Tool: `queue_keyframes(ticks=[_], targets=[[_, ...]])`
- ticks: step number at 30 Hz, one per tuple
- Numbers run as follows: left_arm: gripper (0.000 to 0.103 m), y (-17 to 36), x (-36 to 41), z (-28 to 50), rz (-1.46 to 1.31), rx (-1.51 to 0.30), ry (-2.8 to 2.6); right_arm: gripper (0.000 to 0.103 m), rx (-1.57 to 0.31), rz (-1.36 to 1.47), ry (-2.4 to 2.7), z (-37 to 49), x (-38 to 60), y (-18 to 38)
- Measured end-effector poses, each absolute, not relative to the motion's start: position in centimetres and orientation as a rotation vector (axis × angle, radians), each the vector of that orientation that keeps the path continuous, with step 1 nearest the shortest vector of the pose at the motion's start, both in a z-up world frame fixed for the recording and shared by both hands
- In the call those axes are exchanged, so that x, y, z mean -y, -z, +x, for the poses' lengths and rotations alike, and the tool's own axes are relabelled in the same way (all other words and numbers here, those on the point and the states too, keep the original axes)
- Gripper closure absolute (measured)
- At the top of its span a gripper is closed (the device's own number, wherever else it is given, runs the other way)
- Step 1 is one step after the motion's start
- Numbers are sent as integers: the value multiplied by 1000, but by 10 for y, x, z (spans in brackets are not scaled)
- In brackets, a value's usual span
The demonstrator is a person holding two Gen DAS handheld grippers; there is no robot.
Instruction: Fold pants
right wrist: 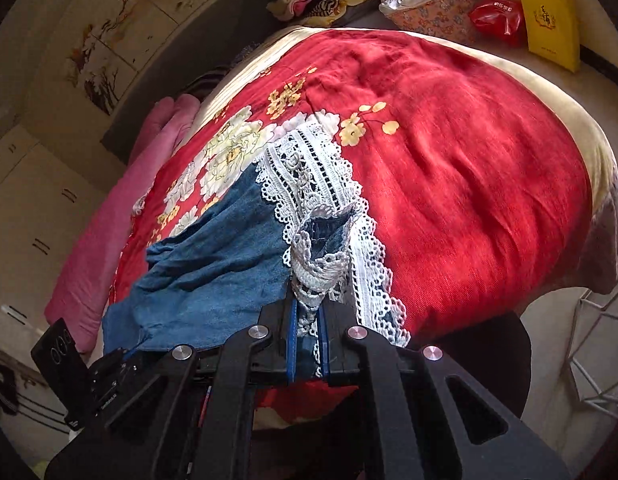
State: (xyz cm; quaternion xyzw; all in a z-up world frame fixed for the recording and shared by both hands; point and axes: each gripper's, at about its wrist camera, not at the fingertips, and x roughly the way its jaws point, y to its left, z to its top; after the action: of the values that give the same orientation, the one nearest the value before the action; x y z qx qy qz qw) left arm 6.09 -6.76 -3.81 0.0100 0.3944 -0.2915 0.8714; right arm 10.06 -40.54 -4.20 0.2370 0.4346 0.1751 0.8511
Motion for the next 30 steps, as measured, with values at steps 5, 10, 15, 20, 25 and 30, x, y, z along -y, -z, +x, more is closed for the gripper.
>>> queue_keyframes(ticks=[5, 10, 15, 20, 25, 30], targets=[[98, 43, 71, 54, 86, -823, 599, 85, -937, 494, -353, 97, 408, 47], [98, 43, 69, 54, 95, -823, 587, 73, -930, 499, -318, 98, 420, 51], [100, 46, 71, 48, 123, -841, 605, 88, -928, 430, -321, 91, 422, 51], [100, 51, 76, 36, 171, -851, 624, 88, -940, 401, -291, 94, 427, 57], [100, 54, 80, 32, 217, -855, 620, 88, -969, 325, -278, 95, 418, 65], [100, 60, 80, 32, 232, -877, 620, 79, -964, 341, -289, 94, 424, 56]])
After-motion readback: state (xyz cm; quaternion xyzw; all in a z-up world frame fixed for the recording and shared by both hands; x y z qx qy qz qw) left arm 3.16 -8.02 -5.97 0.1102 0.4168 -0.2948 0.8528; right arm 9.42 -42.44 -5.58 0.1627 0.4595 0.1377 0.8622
